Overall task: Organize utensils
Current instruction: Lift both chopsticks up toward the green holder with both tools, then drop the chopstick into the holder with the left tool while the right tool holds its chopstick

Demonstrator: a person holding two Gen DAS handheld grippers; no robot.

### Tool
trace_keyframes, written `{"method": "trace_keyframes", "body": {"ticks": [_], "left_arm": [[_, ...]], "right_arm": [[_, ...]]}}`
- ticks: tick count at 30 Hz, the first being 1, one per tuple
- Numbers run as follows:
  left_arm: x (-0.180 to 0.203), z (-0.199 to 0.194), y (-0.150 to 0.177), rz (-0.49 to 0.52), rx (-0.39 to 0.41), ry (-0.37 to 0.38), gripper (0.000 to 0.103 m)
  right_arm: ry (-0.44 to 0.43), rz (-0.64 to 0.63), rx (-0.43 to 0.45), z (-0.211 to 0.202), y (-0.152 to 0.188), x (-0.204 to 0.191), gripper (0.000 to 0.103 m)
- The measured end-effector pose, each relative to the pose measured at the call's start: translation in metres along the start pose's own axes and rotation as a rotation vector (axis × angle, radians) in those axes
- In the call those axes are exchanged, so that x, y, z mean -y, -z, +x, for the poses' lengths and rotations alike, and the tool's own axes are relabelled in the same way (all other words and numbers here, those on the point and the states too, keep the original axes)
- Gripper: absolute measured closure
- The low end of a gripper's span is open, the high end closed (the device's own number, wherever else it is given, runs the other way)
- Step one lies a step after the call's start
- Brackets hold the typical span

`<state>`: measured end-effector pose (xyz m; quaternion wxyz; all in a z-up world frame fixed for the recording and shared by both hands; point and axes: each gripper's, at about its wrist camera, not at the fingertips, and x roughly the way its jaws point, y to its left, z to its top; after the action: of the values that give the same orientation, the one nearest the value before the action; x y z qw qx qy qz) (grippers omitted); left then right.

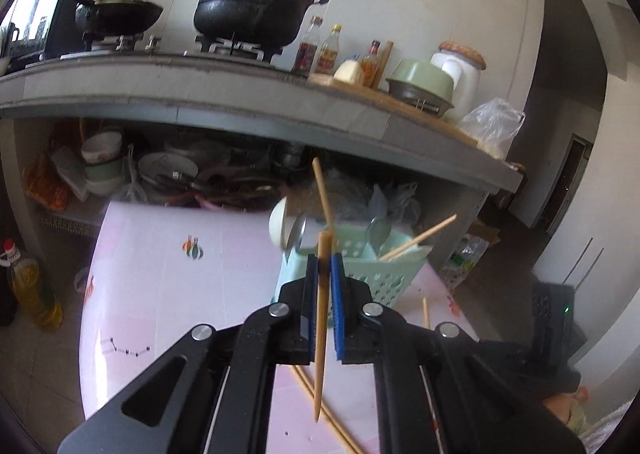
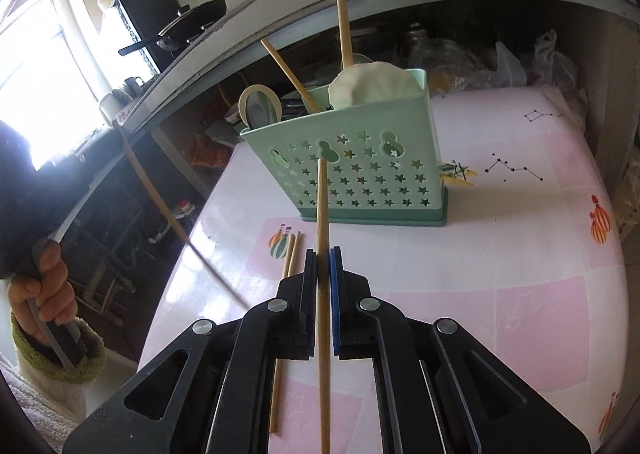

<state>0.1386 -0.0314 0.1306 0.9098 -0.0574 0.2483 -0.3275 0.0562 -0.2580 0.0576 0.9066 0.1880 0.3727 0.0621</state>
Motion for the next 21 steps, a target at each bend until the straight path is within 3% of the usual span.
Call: {"method": "trace_keyframes", "body": {"ticks": [7, 10, 21], "left_arm": [[0.031, -0.019, -0.083, 0.052, 0.21, 0.124, 0.098], [0.046, -0.015, -0.104, 0.091, 0.274, 0.141, 0.098], [0.059, 0.042, -0.108, 0.132, 0.259, 0.095, 0.098]], "right_arm": [[0.001, 0.008, 0.017, -0.003, 0.0, 0.005, 0.099], [0.001, 0.012, 0.019, -0.005, 0.001, 0.006, 0.099], [0.003, 0.028, 0.025, -0.009, 0.002, 0.011, 0.099]]}}
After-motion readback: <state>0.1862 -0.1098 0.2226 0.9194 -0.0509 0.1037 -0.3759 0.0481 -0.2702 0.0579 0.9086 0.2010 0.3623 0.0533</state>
